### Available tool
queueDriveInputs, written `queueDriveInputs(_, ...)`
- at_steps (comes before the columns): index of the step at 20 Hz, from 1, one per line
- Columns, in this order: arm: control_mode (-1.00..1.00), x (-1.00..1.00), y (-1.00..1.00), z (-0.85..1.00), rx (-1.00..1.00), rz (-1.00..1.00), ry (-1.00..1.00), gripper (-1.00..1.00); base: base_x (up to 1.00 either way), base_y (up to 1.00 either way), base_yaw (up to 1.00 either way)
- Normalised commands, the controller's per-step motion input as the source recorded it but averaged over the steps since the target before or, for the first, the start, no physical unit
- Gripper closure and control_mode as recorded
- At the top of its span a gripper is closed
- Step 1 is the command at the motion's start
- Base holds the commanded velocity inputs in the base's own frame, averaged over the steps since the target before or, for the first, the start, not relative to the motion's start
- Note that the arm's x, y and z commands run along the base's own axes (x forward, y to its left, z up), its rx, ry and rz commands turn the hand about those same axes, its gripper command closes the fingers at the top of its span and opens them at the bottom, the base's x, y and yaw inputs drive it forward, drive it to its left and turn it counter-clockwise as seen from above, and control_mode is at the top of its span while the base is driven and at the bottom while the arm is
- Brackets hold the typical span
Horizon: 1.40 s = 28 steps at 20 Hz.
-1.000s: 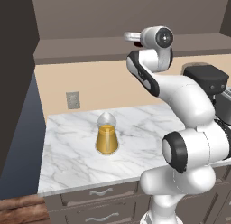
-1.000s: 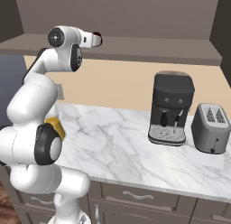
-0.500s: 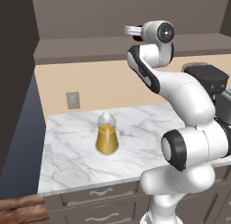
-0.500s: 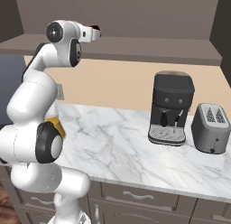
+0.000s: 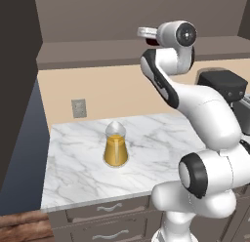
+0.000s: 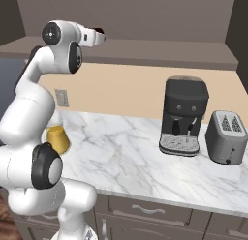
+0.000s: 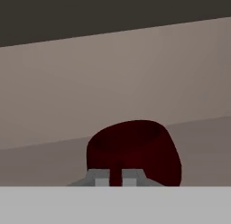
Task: There is a tray on the dining counter. Grab the cup, mug, and pitcher and place them on the tray. The pitcher may be placed next to the tray if it cannot fit the tray.
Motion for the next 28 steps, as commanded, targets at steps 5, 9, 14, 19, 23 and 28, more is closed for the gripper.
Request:
queueDriveInputs(5,-1.00,-0.52,0.00,0.00,0.01,0.00,0.00,1.00,0.00,0.00,0.00)
queueDriveInputs(9,-1.00,-0.43,0.00,0.00,0.00,0.00,0.00,1.00,0.00,0.00,0.00)
queueDriveInputs(14,-1.00,-0.34,0.00,0.00,0.00,0.00,0.00,1.00,0.00,0.00,0.00)
queueDriveInputs(19,-1.00,-0.47,0.00,0.00,0.00,0.00,0.00,1.00,0.00,0.00,0.00)
queueDriveInputs(23,-1.00,-0.96,0.00,-0.11,0.00,0.00,0.03,1.00,0.00,0.00,0.00)
queueDriveInputs(28,-1.00,-1.00,0.00,-0.27,0.01,0.00,0.08,1.00,0.00,0.00,0.00)
